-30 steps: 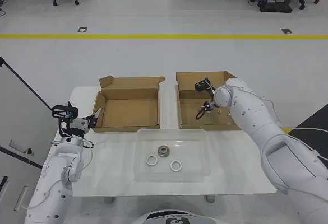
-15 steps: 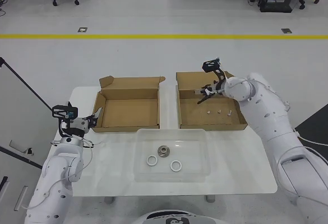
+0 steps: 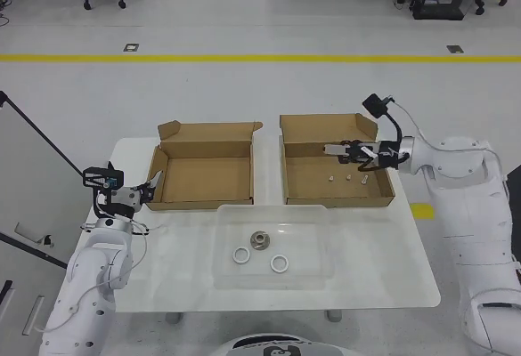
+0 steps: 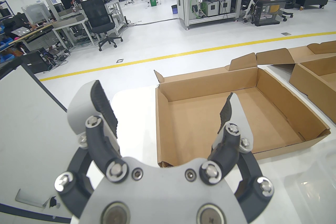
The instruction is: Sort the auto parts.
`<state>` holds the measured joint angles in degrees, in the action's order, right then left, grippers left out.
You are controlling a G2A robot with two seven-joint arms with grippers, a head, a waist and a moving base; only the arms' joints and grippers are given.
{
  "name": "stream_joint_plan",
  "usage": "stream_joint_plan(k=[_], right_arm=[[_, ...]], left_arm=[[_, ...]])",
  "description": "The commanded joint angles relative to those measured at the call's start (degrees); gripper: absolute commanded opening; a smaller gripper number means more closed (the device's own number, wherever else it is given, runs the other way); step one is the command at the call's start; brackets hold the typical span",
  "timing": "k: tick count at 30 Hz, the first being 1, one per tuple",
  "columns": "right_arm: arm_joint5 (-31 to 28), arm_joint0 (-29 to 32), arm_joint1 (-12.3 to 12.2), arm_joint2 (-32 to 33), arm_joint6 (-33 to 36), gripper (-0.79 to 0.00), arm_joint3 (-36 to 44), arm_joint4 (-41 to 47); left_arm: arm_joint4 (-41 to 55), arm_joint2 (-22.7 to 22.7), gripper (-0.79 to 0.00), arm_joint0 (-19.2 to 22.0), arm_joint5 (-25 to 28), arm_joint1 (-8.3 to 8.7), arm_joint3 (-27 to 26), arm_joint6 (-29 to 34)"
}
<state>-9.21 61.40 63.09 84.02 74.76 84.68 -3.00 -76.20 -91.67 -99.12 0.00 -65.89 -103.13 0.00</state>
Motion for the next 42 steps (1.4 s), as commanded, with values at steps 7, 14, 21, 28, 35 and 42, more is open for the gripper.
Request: stream_joint_plan(k=[7,14,21,28,35,42], right_arm=[[1.4,5.0,-1.6,8.2,6.7,0.000,0.6,12.9],[1.8,7.8,-2.4,12.5,9.4,0.000,-0.9,23.3],[1.8,7.8,-2.4,12.5,9.4,0.000,-0.9,23.3],[1.8,7.8,-2.4,12.5,9.4,0.000,-0.9,23.3],[1.8,7.8,-2.4,12.5,9.4,0.000,-0.9,23.3],[1.8,7.8,-2.4,12.5,9.4,0.000,-0.9,23.3]], left_arm=[[0.0,0.0,0.000,0.0,0.0,0.00,0.0,0.0],[0.0,0.0,0.000,0.0,0.0,0.00,0.0,0.0],[0.0,0.0,0.000,0.0,0.0,0.00,0.0,0.0],[0.0,0.0,0.000,0.0,0.0,0.00,0.0,0.0],[-1.7,1.1,0.000,2.2,8.2,0.36,-2.8,4.4],[0.3,4.6,0.000,5.5,16.0,0.48,-9.2,15.4]])
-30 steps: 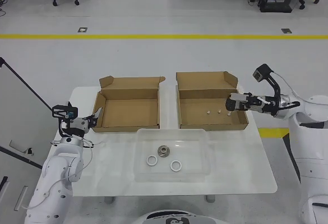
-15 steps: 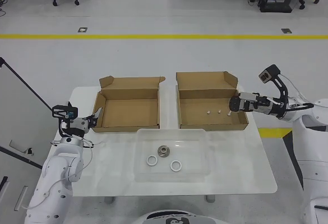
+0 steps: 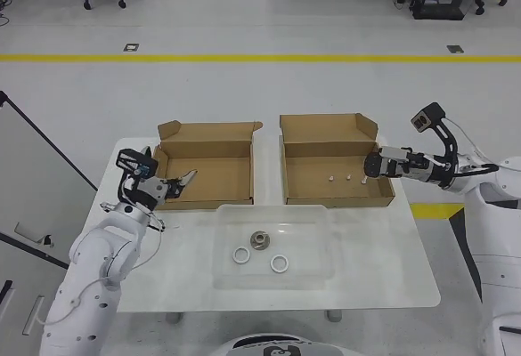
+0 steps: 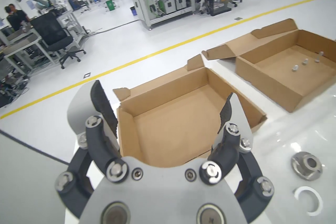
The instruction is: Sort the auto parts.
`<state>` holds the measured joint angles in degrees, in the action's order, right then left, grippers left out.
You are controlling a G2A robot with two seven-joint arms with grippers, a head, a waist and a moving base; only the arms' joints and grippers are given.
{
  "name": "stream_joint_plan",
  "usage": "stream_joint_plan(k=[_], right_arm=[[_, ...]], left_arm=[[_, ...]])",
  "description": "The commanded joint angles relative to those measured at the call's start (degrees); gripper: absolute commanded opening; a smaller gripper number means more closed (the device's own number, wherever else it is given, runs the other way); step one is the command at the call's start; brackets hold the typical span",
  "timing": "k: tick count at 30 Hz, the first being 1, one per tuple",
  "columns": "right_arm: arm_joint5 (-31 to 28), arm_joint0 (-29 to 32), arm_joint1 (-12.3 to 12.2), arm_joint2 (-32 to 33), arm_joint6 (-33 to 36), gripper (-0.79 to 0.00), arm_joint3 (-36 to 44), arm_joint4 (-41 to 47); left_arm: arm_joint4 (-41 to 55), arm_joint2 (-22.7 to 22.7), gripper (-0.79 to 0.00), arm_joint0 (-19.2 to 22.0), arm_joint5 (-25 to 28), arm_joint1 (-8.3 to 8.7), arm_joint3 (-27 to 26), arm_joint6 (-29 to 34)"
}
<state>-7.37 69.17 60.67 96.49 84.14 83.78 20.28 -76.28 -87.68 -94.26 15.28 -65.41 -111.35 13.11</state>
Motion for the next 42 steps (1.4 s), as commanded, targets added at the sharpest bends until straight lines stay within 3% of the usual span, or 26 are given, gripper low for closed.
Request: stream_joint_plan(k=[1,9,19,28,42], right_arm=[[0.0,0.0,0.0,0.0,0.0,0.000,0.0,0.0],[0.0,0.0,0.0,0.0,0.0,0.000,0.0,0.0],[0.0,0.0,0.0,0.0,0.0,0.000,0.0,0.0],[0.0,0.0,0.0,0.0,0.0,0.000,0.0,0.0],[0.0,0.0,0.0,0.0,0.0,0.000,0.0,0.0]], left_arm=[[1.3,1.3,0.000,1.3,1.7,-0.02,-1.9,3.7],[6.1,8.1,0.000,8.3,6.5,-0.22,-6.3,20.9],[10.8,17.4,0.000,16.8,9.6,-0.77,-7.9,34.4],[15.1,27.0,0.000,26.5,14.0,-1.68,-1.5,44.9],[25.0,38.0,0.000,37.3,18.6,-3.19,8.6,57.3]])
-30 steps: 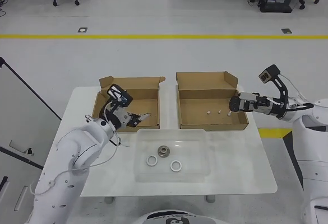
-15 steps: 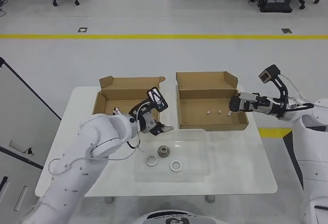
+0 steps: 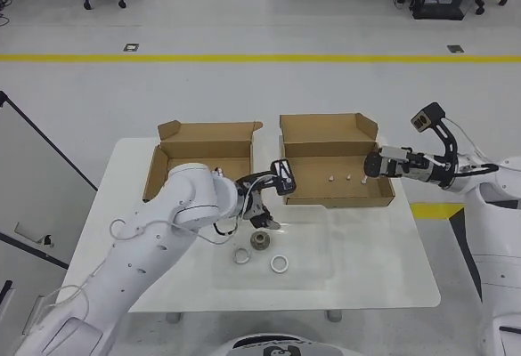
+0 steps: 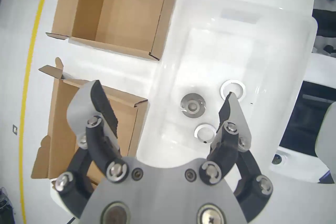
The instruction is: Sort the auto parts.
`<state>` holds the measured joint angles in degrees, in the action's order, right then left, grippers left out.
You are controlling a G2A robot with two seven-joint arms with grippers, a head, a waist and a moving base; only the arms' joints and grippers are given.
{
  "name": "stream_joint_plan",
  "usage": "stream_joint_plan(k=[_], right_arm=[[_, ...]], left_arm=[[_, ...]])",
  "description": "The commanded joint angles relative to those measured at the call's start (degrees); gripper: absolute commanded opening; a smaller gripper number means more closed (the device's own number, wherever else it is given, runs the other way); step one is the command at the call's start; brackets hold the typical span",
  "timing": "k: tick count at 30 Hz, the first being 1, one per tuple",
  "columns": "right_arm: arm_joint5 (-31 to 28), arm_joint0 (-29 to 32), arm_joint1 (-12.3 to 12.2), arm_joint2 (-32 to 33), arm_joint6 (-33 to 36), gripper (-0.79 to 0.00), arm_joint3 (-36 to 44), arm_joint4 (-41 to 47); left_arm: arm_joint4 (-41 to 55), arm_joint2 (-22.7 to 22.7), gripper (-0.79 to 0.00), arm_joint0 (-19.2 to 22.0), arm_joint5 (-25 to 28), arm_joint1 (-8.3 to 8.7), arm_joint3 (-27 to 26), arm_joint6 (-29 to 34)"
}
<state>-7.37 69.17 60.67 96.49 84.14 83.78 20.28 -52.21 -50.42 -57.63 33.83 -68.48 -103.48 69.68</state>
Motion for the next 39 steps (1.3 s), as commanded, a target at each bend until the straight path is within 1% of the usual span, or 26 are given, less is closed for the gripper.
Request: stream_joint_plan(k=[1,9,13,22,29,39], right_arm=[[0.0,0.0,0.0,0.0,0.0,0.000,0.0,0.0],[0.0,0.0,0.0,0.0,0.0,0.000,0.0,0.0],[0.0,0.0,0.0,0.0,0.0,0.000,0.0,0.0],[0.0,0.0,0.0,0.0,0.0,0.000,0.0,0.0],[0.0,0.0,0.0,0.0,0.0,0.000,0.0,0.0],[0.0,0.0,0.0,0.0,0.0,0.000,0.0,0.0]], left_arm=[[1.8,1.7,0.000,1.3,-0.3,-0.23,1.5,1.0],[6.6,9.8,0.000,6.4,-1.8,-0.75,5.6,2.6],[7.6,13.1,0.000,8.3,-2.2,-0.84,6.2,2.9],[8.7,19.5,0.000,10.6,-2.4,-0.72,6.4,3.1],[9.6,22.0,0.000,12.3,-2.4,-0.83,8.0,3.2],[10.4,24.6,0.000,13.4,-2.7,-1.28,9.9,3.5]])
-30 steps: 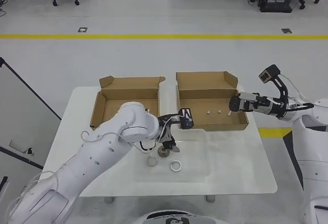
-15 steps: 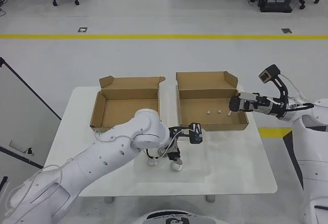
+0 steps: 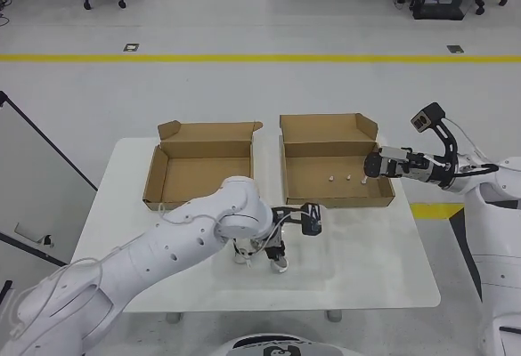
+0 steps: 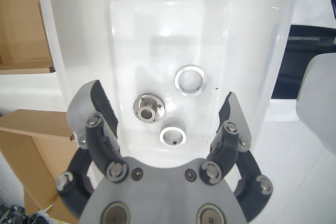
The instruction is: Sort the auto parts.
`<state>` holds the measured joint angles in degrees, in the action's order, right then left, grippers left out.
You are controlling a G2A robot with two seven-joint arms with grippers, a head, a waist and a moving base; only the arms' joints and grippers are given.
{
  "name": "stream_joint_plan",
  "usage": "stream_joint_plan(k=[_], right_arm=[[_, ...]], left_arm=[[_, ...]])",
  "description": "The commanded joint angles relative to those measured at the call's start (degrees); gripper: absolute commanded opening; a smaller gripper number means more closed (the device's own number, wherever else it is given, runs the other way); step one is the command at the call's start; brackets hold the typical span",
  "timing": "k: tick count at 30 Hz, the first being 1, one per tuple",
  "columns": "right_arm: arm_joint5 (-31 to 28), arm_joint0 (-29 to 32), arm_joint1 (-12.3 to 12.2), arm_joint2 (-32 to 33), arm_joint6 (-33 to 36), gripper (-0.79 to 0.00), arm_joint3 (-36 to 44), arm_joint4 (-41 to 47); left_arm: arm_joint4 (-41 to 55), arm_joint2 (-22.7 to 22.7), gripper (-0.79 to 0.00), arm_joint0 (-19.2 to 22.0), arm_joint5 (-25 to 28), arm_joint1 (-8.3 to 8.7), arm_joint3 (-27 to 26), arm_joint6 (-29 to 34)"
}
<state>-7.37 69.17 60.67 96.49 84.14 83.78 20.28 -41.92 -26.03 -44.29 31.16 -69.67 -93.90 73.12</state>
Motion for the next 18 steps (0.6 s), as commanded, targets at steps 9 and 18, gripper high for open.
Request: stream_joint_plan(k=[9,18], right_arm=[[0.0,0.0,0.0,0.0,0.0,0.000,0.0,0.0],[0.0,0.0,0.0,0.0,0.0,0.000,0.0,0.0]], left_arm=[[-1.1,3.1,0.000,0.6,-0.7,-1.47,3.6,-0.9],[-2.1,4.3,0.000,0.9,-1.4,-2.40,6.2,-2.3]])
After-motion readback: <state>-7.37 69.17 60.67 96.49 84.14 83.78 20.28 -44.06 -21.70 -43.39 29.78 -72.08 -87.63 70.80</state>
